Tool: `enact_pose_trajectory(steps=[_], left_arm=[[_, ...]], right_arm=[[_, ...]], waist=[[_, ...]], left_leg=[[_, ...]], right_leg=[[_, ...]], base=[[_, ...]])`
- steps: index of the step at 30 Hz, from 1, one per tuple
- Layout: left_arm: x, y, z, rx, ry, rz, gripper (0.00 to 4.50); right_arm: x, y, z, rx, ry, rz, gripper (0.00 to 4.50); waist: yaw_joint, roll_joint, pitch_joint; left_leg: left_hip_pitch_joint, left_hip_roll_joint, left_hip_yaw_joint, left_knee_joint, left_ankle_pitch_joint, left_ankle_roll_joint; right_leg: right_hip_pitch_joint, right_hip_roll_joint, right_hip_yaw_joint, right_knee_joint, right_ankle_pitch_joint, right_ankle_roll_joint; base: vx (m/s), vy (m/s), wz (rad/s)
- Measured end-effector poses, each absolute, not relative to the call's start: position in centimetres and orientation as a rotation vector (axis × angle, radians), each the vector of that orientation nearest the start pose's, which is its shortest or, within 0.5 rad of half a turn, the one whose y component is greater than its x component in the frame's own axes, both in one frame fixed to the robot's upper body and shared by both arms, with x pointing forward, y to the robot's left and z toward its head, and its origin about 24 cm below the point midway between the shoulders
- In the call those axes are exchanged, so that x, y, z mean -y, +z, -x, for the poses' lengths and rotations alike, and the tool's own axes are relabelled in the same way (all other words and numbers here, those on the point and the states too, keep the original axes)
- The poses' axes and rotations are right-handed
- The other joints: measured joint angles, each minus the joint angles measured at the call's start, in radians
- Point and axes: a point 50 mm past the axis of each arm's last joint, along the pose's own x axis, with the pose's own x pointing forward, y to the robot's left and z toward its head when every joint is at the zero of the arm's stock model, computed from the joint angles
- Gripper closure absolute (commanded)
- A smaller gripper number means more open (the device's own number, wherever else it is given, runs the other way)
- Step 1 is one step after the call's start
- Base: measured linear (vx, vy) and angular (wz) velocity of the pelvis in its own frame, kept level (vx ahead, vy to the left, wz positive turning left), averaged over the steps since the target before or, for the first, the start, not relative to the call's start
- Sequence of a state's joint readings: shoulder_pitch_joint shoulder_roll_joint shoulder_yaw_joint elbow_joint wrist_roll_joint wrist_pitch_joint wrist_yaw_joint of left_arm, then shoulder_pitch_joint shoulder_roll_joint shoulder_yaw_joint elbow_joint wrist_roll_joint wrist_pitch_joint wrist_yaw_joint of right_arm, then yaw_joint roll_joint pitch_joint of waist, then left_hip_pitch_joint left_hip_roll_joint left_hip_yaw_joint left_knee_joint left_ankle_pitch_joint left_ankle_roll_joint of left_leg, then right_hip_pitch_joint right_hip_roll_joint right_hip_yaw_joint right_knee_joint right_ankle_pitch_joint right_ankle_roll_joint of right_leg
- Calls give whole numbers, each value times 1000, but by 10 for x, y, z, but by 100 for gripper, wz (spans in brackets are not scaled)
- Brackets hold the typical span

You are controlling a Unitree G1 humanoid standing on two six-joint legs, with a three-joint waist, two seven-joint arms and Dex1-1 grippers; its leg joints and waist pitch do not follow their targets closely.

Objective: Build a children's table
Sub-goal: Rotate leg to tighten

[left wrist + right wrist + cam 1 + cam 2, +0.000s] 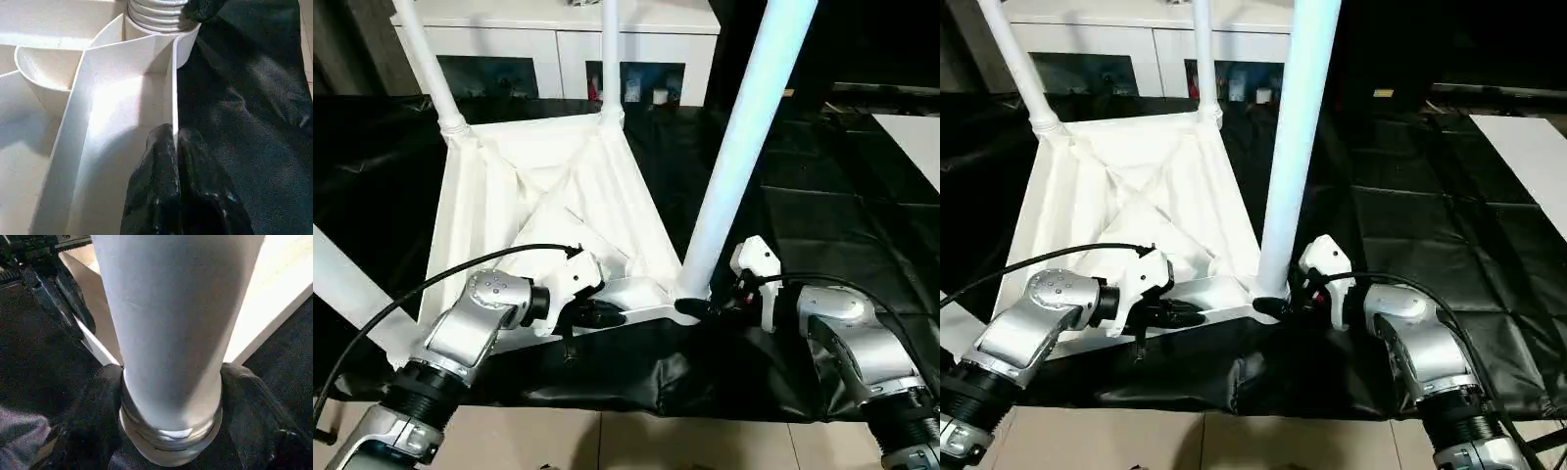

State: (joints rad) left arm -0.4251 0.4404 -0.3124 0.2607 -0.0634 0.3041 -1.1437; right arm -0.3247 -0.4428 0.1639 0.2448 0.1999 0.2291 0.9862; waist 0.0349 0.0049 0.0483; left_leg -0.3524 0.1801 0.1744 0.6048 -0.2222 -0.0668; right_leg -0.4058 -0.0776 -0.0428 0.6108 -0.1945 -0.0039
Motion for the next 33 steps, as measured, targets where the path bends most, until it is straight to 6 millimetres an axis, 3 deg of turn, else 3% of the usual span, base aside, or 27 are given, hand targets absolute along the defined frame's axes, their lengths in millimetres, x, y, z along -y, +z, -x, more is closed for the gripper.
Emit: enact_pose_trajectory(steps=[4, 6, 11, 15, 17, 19, 20, 26, 30, 33], left_arm=[[-133, 50, -290, -477, -1262, -325, 450], [-126, 49, -297, -471, -1193, -319, 450], [-93, 47, -317, -433, -1014, -340, 450], [-67, 44, -325, -410, -926, -330, 450], [-64, 44, -327, -404, -921, -331, 450], [-63, 44, -327, -400, -923, -331, 450], [-62, 44, -327, -395, -925, -335, 450], [-75, 45, -329, -375, -891, -367, 450], [-89, 45, -323, -363, -930, -388, 450], [-108, 46, -310, -368, -1057, -372, 450]], right_arm=[[156, 48, -290, -307, 985, 162, 183], [149, 44, -299, -289, 853, 138, 184], [125, 40, -323, -286, 441, 47, 184], [118, 40, -334, -294, 250, 17, 184], [119, 40, -335, -291, 239, 24, 184], [119, 40, -335, -284, 238, 20, 114], [120, 40, -335, -280, 241, 14, 114], [115, 50, -328, -219, 359, 11, 59], [133, 58, -325, -260, 490, 114, 59], [152, 61, -314, -284, 645, 142, 59]], waist=[[-3, -2, -1], [-12, -3, 0], [-21, -3, 0], [-11, 1, -3], [-3, 2, -4], [0, 5, -5], [0, 6, -5], [-12, 7, -4], [-12, 7, -4], [-2, 8, -3]], left_leg=[[2, 0, 0, 0, 0, 0], [3, 0, 0, 1, 0, -4], [4, 0, 0, 0, 0, -12], [3, -1, 0, -1, 1, -12], [2, -1, 0, -2, 1, -12], [2, -1, 0, -2, 1, -12], [2, -1, 0, -2, 1, -12], [1, -1, -2, -3, 1, -12], [1, 0, -3, -4, 1, -12], [0, 1, -3, -5, 1, -12]], right_leg=[[3, 0, 0, 1, 0, 0], [4, 1, 1, 1, 3, -5], [4, 1, 1, 1, 7, -4], [5, 0, 3, 0, 7, -2], [5, 0, 3, 0, 8, -3], [5, 0, 3, 0, 9, -4], [4, 0, 2, 0, 9, -4], [2, 1, 1, 0, 10, -3], [2, 1, 0, 0, 8, 0], [0, 2, -1, 0, 5, 2]], base=[[0, 0, 0], [0, 0, 0], [0, 0, 0], [0, 0, 0], [0, 0, 0], [0, 0, 0], [0, 0, 0], [0, 0, 0], [0, 0, 0], [0, 0, 0]])
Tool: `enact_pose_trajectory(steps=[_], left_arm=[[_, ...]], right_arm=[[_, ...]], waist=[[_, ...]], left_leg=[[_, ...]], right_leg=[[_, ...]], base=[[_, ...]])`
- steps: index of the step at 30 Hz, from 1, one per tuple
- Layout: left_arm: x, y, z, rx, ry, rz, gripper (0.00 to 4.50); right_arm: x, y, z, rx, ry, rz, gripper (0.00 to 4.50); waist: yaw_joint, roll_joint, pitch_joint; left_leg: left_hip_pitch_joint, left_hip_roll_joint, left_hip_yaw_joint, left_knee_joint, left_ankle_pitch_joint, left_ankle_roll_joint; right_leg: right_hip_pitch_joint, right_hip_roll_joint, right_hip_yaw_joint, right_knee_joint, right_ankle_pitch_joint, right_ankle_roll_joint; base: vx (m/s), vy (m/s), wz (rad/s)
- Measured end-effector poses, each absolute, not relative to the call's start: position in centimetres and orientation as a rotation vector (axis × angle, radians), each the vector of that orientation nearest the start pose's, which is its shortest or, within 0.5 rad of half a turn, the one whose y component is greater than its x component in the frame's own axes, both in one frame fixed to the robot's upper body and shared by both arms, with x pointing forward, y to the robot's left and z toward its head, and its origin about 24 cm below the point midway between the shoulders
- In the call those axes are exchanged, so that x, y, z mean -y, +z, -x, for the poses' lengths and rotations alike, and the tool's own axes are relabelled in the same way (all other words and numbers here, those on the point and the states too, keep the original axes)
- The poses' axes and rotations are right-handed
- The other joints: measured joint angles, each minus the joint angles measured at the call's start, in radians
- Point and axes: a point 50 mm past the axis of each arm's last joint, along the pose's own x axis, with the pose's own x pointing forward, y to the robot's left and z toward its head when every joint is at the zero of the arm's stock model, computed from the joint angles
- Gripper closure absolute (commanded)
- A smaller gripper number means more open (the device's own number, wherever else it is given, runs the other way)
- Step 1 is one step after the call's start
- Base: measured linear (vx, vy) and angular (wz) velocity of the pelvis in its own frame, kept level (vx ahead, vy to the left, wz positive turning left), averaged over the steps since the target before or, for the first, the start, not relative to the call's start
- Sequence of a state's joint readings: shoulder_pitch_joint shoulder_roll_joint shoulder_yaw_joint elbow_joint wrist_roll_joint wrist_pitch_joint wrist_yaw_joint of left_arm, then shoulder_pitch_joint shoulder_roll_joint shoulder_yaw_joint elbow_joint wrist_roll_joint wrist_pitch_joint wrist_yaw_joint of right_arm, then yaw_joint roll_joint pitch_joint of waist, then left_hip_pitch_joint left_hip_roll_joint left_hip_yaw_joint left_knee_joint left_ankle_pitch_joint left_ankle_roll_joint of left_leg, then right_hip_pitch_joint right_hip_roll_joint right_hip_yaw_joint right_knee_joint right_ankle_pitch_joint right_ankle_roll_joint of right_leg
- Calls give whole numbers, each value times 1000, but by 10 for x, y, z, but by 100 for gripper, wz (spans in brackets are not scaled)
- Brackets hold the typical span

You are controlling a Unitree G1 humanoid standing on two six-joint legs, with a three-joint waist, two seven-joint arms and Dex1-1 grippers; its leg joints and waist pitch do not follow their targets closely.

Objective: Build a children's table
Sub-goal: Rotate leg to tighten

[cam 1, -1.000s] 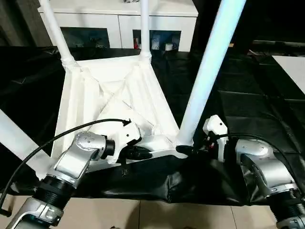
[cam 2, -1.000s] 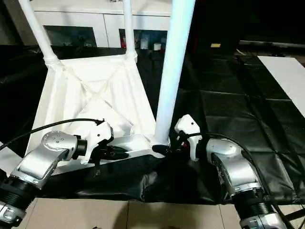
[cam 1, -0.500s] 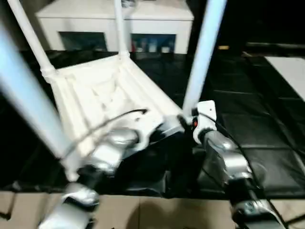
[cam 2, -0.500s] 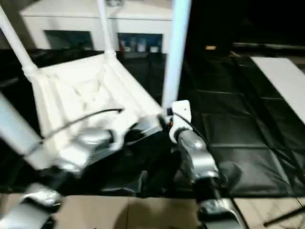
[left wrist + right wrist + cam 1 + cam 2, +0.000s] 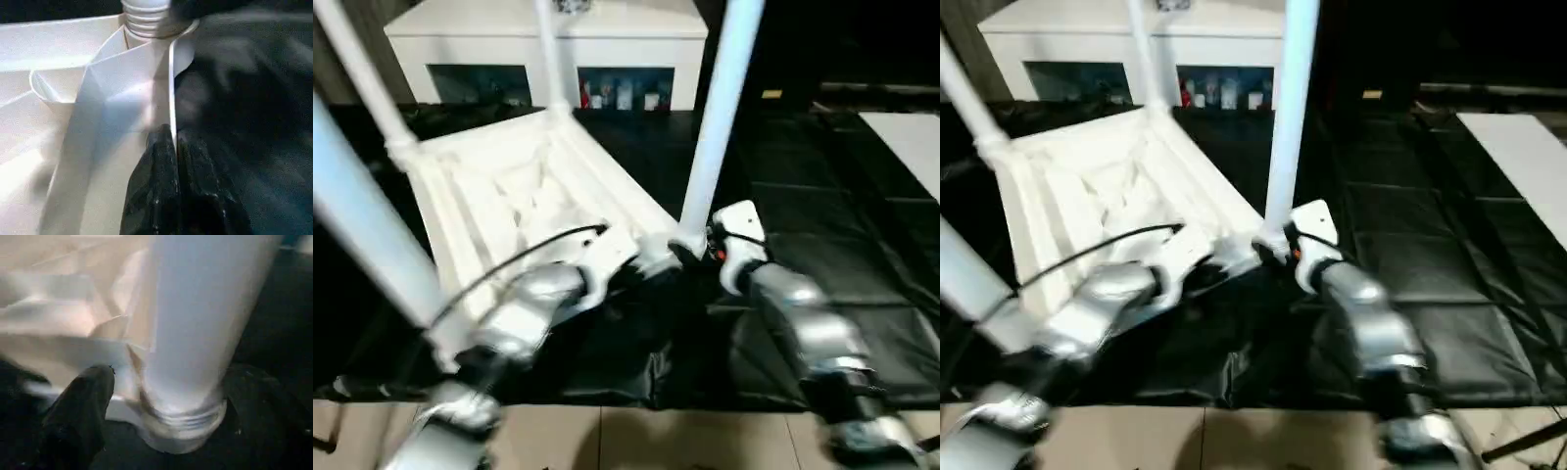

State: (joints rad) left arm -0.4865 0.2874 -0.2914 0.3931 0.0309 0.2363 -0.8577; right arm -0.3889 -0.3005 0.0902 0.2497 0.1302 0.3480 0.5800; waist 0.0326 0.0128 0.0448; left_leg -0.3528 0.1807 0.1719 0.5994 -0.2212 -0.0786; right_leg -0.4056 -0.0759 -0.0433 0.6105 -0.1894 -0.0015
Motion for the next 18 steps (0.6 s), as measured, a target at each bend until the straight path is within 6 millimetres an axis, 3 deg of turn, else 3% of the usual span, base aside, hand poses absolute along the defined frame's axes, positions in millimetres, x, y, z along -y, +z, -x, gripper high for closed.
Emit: enact_pose_trajectory(steps=[6, 14, 18], left_arm=[[-131, 48, -289, -441, -1281, -317, 450], [-130, 48, -283, -464, -1354, -303, 450], [-129, 48, -284, -461, -1355, -305, 450]], right_arm=[[163, 65, -291, -332, 982, 243, 59], [162, 54, -283, -400, 1080, 221, 59], [163, 52, -282, -412, 1092, 218, 95]], waist=[[16, -1, 0], [24, -3, 1], [25, -3, 1]], left_leg=[[0, 0, 3, 3, 1, 11], [2, 0, 4, 5, 1, 11], [2, 0, 4, 5, 1, 11]], right_leg=[[0, -1, 0, -1, -5, -5], [1, -2, 0, 1, -5, -5], [1, -2, 0, 1, -5, -5]], base=[[0, 0, 0], [0, 0, 0], [0, 0, 0]])
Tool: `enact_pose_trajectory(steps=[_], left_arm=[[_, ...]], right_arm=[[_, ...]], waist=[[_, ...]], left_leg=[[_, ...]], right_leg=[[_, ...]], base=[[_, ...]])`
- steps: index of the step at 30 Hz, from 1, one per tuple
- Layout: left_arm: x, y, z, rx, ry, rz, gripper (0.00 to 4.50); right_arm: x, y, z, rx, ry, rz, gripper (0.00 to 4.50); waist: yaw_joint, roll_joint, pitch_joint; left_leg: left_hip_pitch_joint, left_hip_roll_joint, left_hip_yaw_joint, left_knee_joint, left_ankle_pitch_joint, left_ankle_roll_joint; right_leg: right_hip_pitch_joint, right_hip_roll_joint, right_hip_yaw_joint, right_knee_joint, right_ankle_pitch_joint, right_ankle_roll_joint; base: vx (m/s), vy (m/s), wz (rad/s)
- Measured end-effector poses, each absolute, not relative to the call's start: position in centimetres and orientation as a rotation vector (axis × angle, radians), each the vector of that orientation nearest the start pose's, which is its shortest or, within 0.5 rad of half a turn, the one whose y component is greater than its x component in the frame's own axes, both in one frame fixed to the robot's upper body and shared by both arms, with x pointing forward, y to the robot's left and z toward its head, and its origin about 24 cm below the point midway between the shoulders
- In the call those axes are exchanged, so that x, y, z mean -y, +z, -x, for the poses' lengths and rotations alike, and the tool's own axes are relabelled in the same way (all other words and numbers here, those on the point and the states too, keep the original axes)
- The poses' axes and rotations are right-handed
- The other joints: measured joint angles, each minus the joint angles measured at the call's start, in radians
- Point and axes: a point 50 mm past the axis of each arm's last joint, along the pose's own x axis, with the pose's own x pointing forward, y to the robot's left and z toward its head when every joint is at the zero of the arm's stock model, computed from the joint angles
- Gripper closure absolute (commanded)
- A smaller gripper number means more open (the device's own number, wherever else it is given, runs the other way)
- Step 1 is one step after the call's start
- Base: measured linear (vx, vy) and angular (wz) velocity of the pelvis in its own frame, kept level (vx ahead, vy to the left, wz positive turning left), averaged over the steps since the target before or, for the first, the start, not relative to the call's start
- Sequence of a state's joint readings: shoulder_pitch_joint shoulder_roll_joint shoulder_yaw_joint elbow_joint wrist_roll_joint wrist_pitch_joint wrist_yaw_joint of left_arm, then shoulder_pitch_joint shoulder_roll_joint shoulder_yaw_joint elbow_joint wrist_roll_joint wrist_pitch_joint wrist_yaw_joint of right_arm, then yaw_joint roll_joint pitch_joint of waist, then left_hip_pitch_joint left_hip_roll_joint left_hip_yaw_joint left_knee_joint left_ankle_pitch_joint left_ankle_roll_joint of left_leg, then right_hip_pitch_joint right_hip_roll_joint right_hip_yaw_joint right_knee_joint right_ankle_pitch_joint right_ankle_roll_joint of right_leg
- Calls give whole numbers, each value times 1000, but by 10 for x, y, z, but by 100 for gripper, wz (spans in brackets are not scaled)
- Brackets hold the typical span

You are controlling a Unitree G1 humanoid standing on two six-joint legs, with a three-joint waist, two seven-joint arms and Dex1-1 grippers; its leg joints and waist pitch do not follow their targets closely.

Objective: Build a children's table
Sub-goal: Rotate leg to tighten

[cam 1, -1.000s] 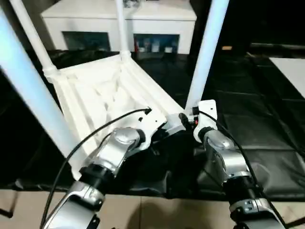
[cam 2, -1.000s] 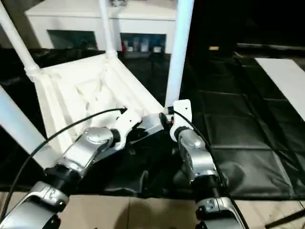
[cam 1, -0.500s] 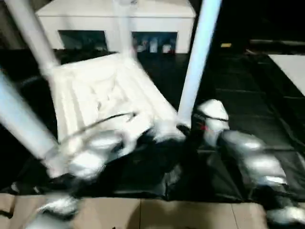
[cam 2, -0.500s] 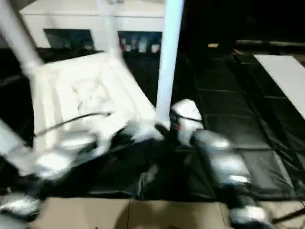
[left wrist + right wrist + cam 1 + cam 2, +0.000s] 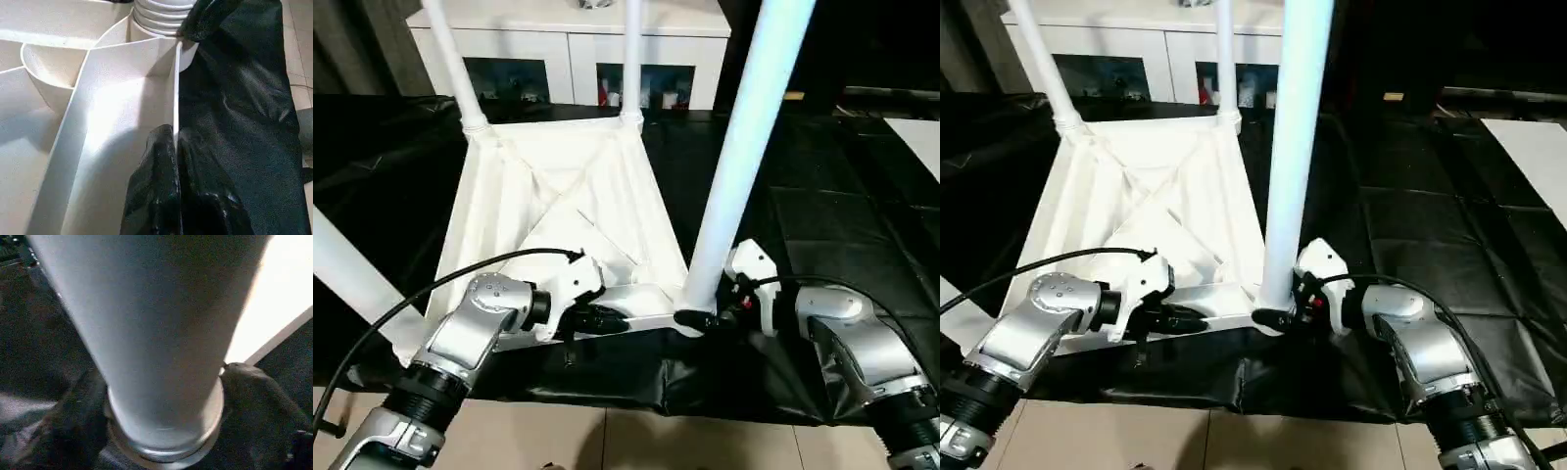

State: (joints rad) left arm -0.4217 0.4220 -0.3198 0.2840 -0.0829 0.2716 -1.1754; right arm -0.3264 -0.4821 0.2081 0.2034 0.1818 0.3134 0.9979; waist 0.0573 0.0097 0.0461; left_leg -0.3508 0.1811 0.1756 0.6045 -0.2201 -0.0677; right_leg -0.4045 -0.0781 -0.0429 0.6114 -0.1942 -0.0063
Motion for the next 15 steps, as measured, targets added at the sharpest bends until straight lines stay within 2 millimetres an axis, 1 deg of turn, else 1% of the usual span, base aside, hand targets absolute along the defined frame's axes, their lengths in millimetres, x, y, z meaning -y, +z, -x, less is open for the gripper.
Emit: enact_pose_trajectory(steps=[2, 5, 7, 10, 13, 15], left_arm=[[-130, 48, -284, -466, -1355, -302, 450], [-130, 48, -284, -465, -1353, -302, 450], [-130, 48, -284, -465, -1352, -302, 450], [-130, 48, -284, -466, -1344, -302, 450], [-129, 46, -289, -454, -1295, -316, 450], [-124, 46, -295, -440, -1236, -328, 450]], right_arm=[[163, 52, -282, -412, 1093, 216, 125], [162, 52, -282, -411, 1098, 207, 142], [162, 51, -282, -410, 1097, 204, 165], [161, 50, -282, -408, 1085, 193, 175], [156, 45, -287, -383, 995, 156, 178], [148, 41, -296, -358, 866, 122, 178]], waist=[[0, 0, 0], [-1, 0, 0], [-2, 0, 0], [-3, -1, 0], [-8, -2, 0], [-22, -5, 1]], left_leg=[[0, 0, 0, 0, 0, 0], [0, 0, 0, 0, 0, 0], [0, 0, 0, 0, 0, 0], [0, 0, 0, 0, 0, 0], [1, 0, 0, 0, 0, -1], [1, 0, 0, 0, -1, -8]], right_leg=[[0, 0, 0, 0, 0, 0], [0, 0, 0, 0, 0, 0], [0, 0, 0, 1, 0, 0], [1, 0, 0, 1, 0, 0], [2, 0, 0, 2, 1, -1], [2, 0, 0, 3, 3, -2]], base=[[0, 0, 0], [0, 0, 0], [0, 0, 0], [0, 0, 0], [0, 0, 0], [0, 0, 0]])
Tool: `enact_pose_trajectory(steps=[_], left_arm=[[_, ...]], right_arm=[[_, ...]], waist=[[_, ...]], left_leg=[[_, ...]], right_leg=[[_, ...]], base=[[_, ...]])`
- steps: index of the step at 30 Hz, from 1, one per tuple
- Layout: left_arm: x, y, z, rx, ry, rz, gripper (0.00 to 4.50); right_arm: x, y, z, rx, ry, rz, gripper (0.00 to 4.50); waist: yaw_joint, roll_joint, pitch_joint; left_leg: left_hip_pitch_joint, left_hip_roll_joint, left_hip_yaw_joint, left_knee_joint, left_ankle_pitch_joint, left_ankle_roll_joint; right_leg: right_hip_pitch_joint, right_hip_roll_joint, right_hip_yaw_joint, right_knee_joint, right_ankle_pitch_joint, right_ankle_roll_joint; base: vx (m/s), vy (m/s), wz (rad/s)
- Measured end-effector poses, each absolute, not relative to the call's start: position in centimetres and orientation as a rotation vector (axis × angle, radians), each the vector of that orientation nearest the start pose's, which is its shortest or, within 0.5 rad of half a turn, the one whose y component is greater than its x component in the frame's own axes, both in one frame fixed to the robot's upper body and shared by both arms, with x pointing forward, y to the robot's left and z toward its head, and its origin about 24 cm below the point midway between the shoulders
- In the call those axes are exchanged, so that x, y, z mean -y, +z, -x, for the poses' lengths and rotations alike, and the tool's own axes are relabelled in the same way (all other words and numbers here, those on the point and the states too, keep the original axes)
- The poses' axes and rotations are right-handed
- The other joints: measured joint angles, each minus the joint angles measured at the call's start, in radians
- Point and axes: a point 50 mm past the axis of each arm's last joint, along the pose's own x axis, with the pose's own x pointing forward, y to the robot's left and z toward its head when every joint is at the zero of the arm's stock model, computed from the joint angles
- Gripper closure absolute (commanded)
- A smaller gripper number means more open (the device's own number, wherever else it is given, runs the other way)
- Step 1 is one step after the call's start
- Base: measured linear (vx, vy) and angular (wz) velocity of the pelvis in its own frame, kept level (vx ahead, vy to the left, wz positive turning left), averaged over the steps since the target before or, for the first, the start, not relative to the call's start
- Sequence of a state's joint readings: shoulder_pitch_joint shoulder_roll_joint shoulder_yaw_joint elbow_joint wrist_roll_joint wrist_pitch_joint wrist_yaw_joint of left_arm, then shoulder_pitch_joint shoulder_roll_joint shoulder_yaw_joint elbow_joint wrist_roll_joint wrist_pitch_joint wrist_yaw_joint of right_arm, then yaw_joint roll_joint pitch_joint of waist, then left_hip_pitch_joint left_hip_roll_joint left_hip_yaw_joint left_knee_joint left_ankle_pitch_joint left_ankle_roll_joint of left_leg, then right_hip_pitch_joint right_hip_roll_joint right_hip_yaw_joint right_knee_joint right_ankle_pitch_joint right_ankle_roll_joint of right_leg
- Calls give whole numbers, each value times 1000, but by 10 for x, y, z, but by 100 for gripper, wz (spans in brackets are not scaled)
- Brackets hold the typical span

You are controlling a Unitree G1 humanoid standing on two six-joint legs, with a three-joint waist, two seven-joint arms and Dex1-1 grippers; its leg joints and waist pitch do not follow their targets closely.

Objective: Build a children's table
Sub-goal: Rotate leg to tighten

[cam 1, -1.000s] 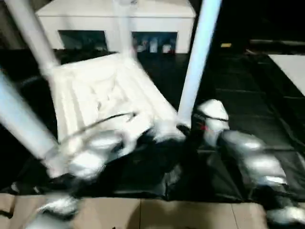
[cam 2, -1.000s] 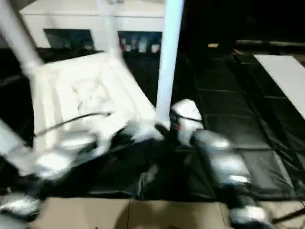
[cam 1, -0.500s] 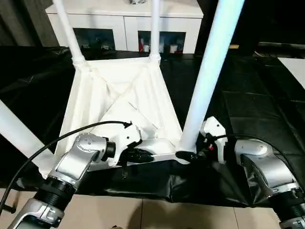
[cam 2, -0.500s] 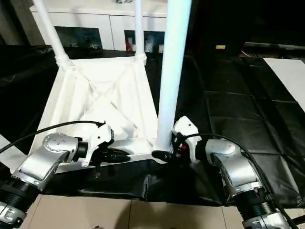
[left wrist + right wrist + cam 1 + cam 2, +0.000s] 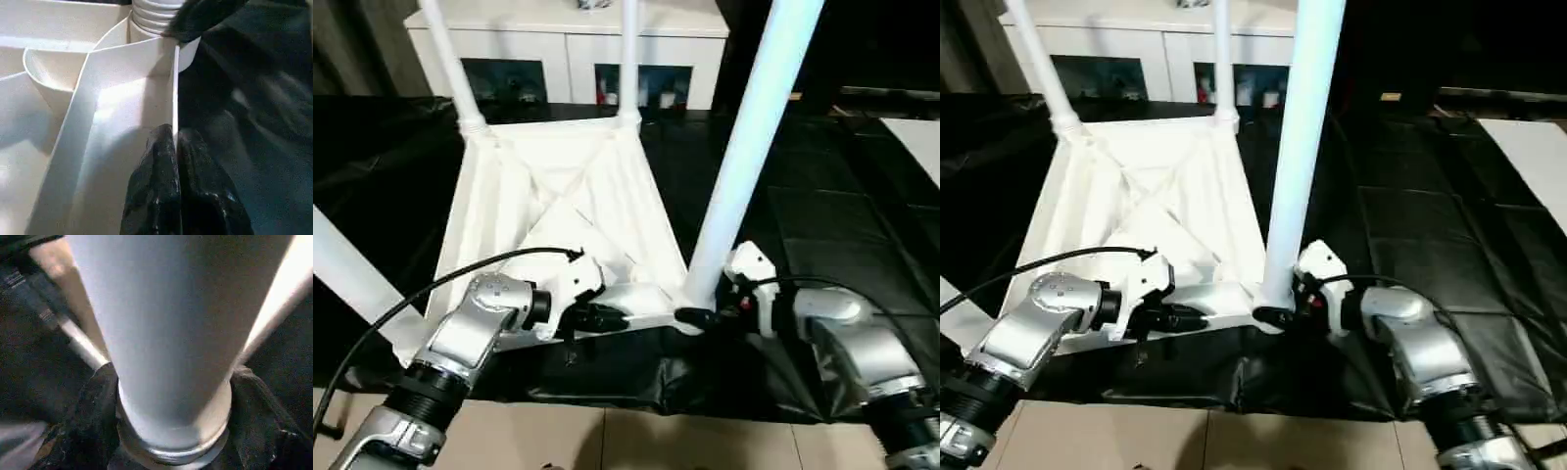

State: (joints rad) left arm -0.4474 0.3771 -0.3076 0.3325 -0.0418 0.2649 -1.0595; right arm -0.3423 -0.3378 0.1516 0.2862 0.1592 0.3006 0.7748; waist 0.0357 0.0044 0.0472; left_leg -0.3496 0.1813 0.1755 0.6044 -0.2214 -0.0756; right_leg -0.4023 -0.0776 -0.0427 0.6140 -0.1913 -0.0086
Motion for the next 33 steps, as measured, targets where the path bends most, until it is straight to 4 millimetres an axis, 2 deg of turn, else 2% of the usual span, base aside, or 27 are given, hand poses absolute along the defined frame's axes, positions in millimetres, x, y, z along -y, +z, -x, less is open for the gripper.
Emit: enact_pose_trajectory(steps=[3, 6, 8, 12, 13, 14, 18, 20, 23, 25, 27, 30, 33], left_arm=[[-107, 45, -308, -405, -1108, -350, 450], [-83, 43, -318, -380, -1012, -366, 450], [-66, 42, -321, -369, -971, -370, 450], [-53, 41, -325, -366, -951, -368, 450], [-52, 41, -325, -366, -951, -367, 450], [-52, 41, -325, -364, -951, -367, 450], [-61, 42, -328, -367, -914, -366, 450], [-68, 44, -328, -372, -900, -368, 450], [-80, 45, -322, -383, -949, -353, 450], [-89, 46, -317, -385, -997, -352, 450], [-104, 47, -308, -386, -1082, -357, 450], [-123, 49, -295, -411, -1216, -359, 450], [-129, 50, -288, -433, -1309, -368, 450]], right_arm=[[136, 35, -312, -326, 581, 37, 179], [126, 33, -324, -327, 346, -15, 180], [124, 33, -329, -330, 216, -46, 180], [123, 33, -335, -327, 122, -54, 180], [123, 33, -336, -322, 119, -50, 124], [123, 33, -336, -319, 119, -48, 124], [119, 37, -332, -284, 199, -48, 88], [124, 42, -331, -268, 254, -10, 68], [133, 52, -329, -241, 395, 88, 64], [141, 57, -327, -237, 461, 136, 64], [151, 59, -317, -251, 621, 213, 64], [155, 59, -299, -279, 865, 273, 64], [164, 53, -284, -370, 1022, 294, 64]], waist=[[-10, -2, 0], [-6, -1, -1], [-1, 4, -4], [4, 9, -7], [5, 9, -7], [5, 9, -7], [-7, 10, -7], [-11, 8, -6], [-14, 7, -6], [-9, 7, -6], [-2, 7, -6], [6, 7, -5], [18, 4, -4]], left_leg=[[1, 0, -1, 0, 1, -3], [1, -1, -1, -1, 2, -3], [1, -1, -1, -1, 2, -3], [-1, -2, 1, -2, 2, -1], [-1, -2, 1, -2, 3, -1], [-1, -3, 1, -2, 3, -1], [-4, -3, 1, -2, 3, -1], [-4, -2, -1, -2, 3, -1], [-5, -1, -2, -4, 3, -1], [-6, 1, -2, -4, 5, 2], [-8, 2, -2, -4, 6, 4], [-8, 2, -1, -4, 4, 7], [-7, 1, 0, -1, 2, 11]], right_leg=[[0, 0, 1, -1, 4, -1], [1, 0, 1, -2, 4, 3], [1, 0, 3, -4, 4, 4], [3, -1, 4, -4, 5, 3], [3, -1, 4, -4, 5, 4], [3, -2, 4, -4, 4, 4], [2, -2, 4, -4, 4, 5], [0, -1, 3, -4, 5, 5], [-2, 1, 2, -4, 3, 8], [-2, 2, 1, -4, 1, 9], [-3, 3, 0, -4, -3, 9], [-3, 2, -1, -4, -7, 7], [-2, 0, 0, -4, -9, 4]], base=[[0, 0, 0], [0, 0, 0], [0, 0, 0], [0, 0, 0], [0, 0, 0], [0, 0, 0], [0, 0, 0], [0, 0, 0], [0, 0, 0], [0, 0, 0], [0, 0, 0], [0, 0, 0], [17, 4, 1]])
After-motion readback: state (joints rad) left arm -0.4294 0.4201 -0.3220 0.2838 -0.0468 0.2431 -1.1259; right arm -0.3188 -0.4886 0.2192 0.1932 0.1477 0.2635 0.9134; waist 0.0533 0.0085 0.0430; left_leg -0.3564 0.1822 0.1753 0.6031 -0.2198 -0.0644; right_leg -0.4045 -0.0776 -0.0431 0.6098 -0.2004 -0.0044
